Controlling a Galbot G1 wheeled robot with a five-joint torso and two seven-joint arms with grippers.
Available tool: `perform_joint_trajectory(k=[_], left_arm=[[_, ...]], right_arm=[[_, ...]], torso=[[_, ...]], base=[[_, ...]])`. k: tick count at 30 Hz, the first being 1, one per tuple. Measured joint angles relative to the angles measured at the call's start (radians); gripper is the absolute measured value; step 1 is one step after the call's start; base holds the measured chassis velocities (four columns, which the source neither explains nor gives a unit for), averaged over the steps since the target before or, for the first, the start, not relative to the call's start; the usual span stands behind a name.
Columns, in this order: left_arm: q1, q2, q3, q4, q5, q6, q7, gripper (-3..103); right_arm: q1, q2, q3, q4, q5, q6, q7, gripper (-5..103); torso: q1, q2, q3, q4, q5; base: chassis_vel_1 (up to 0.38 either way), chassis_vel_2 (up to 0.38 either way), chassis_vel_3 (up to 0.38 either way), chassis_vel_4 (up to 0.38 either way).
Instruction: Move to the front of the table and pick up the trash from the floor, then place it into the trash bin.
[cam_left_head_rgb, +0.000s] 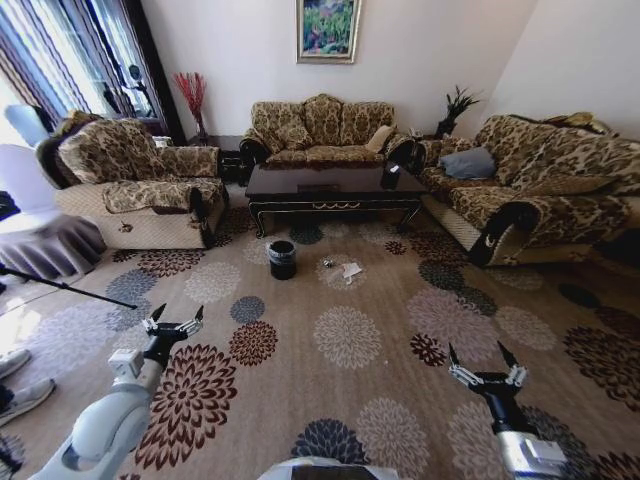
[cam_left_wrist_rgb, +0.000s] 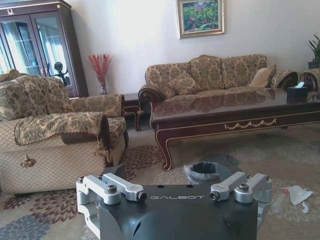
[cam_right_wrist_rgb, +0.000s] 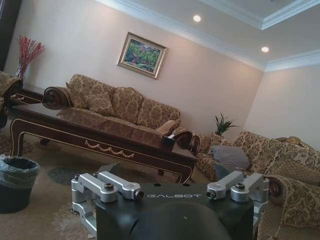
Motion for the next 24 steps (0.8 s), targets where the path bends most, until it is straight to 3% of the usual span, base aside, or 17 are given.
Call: perform_joint_trajectory(k=[18, 24], left_arm=[[0.022, -0.07, -0.015, -0.044, 0.047, 0.0, 0.041, 100], [-0.016, -0.072, -0.007, -0.054, 0.048, 0.011, 0.023, 100]], right_arm=[[0.015, -0.024, -0.011, 0.016, 0.015, -0.012, 0.009, 100], [0.01, -0.029, -0.009, 0.03, 0.027, -0.018, 0.011, 100]], torso=[[-0.002, -0.003, -0.001, 0.0, 0.0001], [-0.015, -0.032, -0.017, -0.0002, 0.0]], base=[[0.0, 0.0, 0.0, 0.0], [0.0, 0.0, 0.0, 0.0]])
